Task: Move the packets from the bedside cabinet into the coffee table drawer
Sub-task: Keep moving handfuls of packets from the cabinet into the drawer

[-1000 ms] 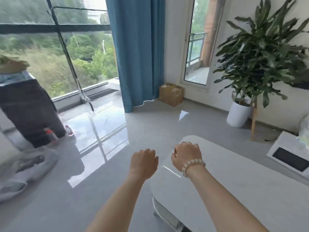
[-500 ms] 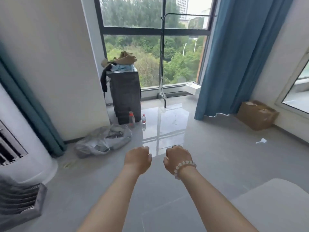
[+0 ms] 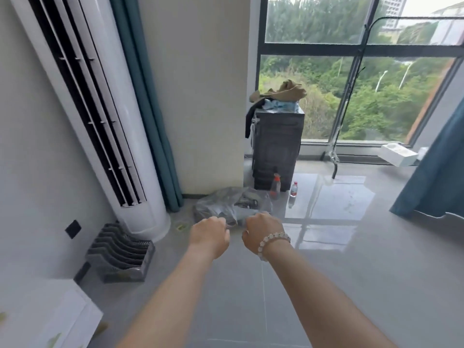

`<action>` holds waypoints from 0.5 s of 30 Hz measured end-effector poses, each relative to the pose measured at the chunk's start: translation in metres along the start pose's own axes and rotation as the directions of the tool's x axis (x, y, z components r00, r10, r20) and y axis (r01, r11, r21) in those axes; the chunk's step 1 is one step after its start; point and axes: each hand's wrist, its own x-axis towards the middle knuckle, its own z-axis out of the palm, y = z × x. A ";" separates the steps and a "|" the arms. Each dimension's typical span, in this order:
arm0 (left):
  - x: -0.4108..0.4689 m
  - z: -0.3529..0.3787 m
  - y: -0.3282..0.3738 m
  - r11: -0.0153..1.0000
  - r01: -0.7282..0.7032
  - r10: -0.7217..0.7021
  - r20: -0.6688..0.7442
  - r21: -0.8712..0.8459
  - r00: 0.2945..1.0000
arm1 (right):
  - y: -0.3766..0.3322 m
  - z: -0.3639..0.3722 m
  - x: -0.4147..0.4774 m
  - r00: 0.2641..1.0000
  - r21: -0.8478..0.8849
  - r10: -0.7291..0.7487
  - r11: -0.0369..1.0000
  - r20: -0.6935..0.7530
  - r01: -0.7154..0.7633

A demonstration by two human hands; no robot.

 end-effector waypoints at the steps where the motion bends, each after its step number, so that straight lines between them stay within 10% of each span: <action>1: -0.002 -0.001 -0.014 1.000 0.030 -0.030 0.006 0.000 1.000 | -0.013 0.001 0.007 0.999 0.003 -0.032 0.999 0.007 0.032; 15: -0.079 -0.018 -0.207 0.817 0.575 -0.575 -0.028 0.042 0.818 | -0.221 0.009 0.083 0.806 0.056 -0.570 0.820 0.158 0.569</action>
